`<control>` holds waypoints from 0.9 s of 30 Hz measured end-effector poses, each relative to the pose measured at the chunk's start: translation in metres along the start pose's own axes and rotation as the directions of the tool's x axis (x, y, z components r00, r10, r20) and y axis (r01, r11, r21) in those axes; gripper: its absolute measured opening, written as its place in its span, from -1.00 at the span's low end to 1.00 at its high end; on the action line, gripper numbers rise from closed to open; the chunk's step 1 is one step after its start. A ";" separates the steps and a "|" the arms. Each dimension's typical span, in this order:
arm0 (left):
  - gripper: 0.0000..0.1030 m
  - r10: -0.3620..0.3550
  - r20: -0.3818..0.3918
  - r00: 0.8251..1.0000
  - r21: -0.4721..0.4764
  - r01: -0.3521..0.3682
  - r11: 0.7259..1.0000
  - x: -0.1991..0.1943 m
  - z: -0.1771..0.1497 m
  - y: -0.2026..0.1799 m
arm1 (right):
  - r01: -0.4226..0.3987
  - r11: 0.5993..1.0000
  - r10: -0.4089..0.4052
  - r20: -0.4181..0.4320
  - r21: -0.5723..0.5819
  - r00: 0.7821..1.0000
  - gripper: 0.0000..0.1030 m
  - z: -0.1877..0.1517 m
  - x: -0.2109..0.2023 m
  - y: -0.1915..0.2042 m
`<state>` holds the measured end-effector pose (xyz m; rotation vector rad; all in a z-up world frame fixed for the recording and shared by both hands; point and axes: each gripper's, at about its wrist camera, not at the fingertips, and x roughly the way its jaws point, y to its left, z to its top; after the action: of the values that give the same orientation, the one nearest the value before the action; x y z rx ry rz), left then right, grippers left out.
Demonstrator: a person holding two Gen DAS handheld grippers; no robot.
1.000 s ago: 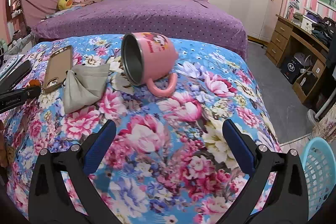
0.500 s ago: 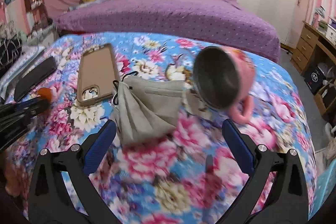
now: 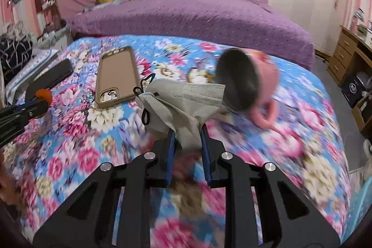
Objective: Collect trash
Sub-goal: 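Grasp the orange peel with the left tool while the right tool grasps the grey cloth mask, then carry the orange peel and the grey mask in both tools over the basket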
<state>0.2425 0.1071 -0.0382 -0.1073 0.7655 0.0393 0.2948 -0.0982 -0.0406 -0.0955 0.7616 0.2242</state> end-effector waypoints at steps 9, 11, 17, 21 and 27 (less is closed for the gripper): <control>-0.55 -0.025 0.005 1.000 0.061 0.025 0.998 -0.022 -0.016 -0.034 | 0.083 0.995 -0.085 0.031 0.057 0.996 -0.59 -0.051 -0.080 -0.055; -0.55 -0.049 0.006 0.999 0.058 0.048 0.997 -0.029 -0.018 -0.044 | 0.092 0.994 -0.095 0.042 0.066 0.995 -0.59 -0.058 -0.091 -0.060; -0.55 -0.038 0.006 0.999 0.087 0.037 0.996 -0.044 -0.038 -0.071 | 0.099 0.991 -0.105 0.072 0.085 0.992 -0.59 -0.073 -0.112 -0.079; -0.55 -0.014 -0.002 1.000 0.098 0.014 0.995 -0.048 -0.053 -0.083 | 0.096 0.992 -0.102 0.071 0.082 0.992 -0.59 -0.083 -0.118 -0.090; -0.55 -0.014 0.008 1.000 0.084 0.014 0.996 -0.057 -0.065 -0.100 | 0.077 0.992 -0.087 0.100 0.099 0.991 -0.59 -0.088 -0.134 -0.108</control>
<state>0.1634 0.0004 -0.0369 -0.0321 0.7573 -0.0058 0.1669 -0.2397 -0.0103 -0.0244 0.6617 0.1136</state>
